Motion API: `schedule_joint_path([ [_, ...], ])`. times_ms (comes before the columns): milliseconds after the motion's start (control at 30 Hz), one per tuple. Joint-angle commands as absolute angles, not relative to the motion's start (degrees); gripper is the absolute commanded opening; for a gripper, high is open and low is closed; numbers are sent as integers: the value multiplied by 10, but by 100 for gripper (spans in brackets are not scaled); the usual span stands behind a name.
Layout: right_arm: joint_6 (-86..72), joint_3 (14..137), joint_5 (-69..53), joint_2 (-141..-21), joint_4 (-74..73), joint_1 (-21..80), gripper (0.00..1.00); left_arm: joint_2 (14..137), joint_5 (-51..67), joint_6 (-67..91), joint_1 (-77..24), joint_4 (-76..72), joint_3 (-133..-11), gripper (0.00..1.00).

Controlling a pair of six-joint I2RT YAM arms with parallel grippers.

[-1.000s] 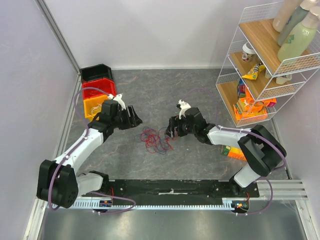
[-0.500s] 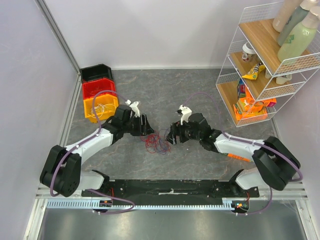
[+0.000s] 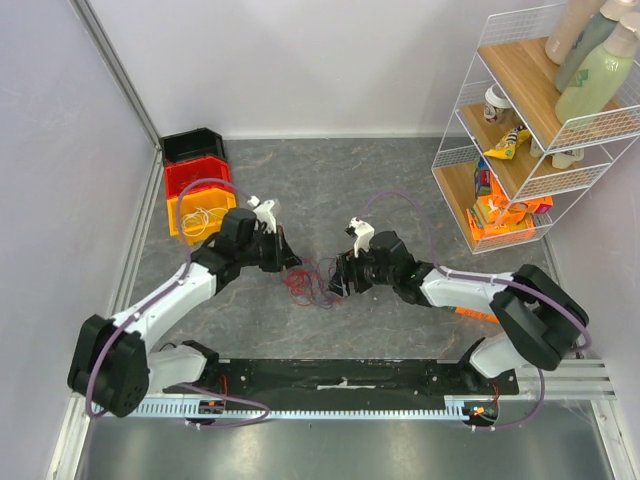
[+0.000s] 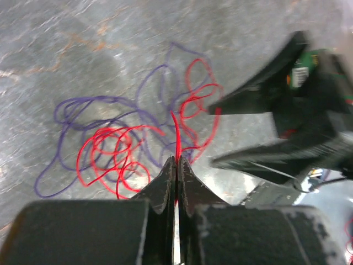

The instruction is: Untangle the cables

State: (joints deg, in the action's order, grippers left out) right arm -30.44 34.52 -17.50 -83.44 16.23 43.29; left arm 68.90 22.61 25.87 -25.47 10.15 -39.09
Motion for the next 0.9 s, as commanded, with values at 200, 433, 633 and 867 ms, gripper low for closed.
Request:
schedule_joint_path([
  [200, -363, 374, -4, -847, 150, 432, 13, 505, 390, 285, -258, 88, -553, 2],
  [433, -408, 366, 103, -810, 65, 385, 3, 417, 361, 337, -258, 11, -679, 2],
  [633, -391, 372, 126, -789, 26, 369, 2, 444, 315, 349, -258, 68, -764, 2],
  [867, -327, 398, 68, -787, 1, 353, 18, 462, 144, 300, -258, 165, -773, 2],
])
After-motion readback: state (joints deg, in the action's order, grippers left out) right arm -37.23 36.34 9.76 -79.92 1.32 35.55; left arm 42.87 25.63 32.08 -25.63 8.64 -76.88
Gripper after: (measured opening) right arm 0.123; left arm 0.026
